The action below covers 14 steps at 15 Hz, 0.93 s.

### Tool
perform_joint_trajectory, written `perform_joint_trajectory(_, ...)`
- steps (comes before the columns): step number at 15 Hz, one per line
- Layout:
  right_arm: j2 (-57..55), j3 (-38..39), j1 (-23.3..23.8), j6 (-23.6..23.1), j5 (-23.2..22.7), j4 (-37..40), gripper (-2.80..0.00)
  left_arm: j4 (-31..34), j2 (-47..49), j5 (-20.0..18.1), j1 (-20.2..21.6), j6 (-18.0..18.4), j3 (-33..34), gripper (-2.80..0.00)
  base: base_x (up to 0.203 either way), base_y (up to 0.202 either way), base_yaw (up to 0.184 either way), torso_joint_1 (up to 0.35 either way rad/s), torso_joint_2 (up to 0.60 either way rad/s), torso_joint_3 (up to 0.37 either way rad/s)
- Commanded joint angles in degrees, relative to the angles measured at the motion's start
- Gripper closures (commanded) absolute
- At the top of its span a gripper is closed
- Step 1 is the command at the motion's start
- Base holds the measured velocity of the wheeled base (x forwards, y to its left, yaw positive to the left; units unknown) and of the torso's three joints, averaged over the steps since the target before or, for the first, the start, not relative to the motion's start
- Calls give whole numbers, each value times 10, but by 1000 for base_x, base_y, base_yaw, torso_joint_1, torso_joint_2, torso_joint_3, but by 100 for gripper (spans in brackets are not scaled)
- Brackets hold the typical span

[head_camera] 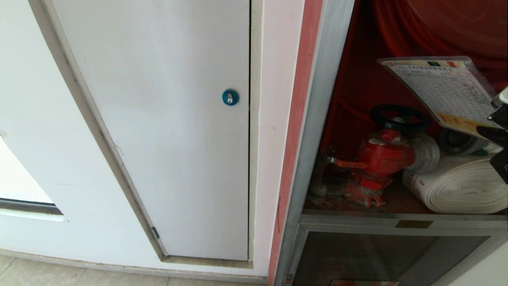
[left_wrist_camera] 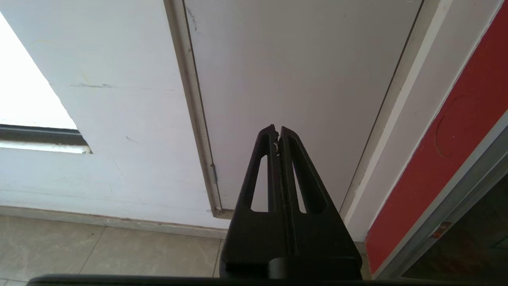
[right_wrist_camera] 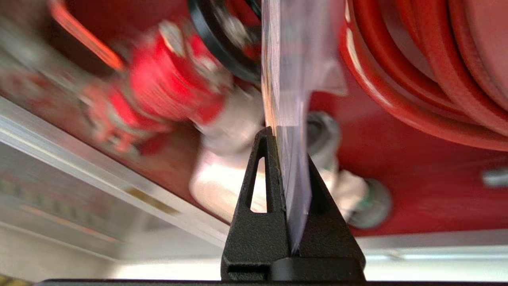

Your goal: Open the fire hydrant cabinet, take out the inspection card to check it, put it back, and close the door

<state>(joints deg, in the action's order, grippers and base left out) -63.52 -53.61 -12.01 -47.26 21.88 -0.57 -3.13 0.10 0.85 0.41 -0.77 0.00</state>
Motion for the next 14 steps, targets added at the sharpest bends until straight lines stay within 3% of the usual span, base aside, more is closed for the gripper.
perform_joint_trajectory(1, -5, -1, 21, -26, 2, -1, 0, 0, 0, 0, 0, 0, 11, 0, 0, 0, 0, 0, 0, 0)
perform_joint_trajectory(4, -21, -8, 39, -73, 2, -13, 0, -1, 0, 0, 0, 0, 11, 0, 0, 0, 0, 0, 0, 0)
perform_joint_trajectory(8, -65, -11, 87, -174, 2, -105, 0, 0, 0, 0, 0, 0, 11, 0, 0, 0, 0, 0, 0, 0)
perform_joint_trajectory(14, -80, -4, 89, -224, 2, -108, 0, 0, 0, 0, 0, 0, 11, 0, 0, 0, 0, 0, 0, 0)
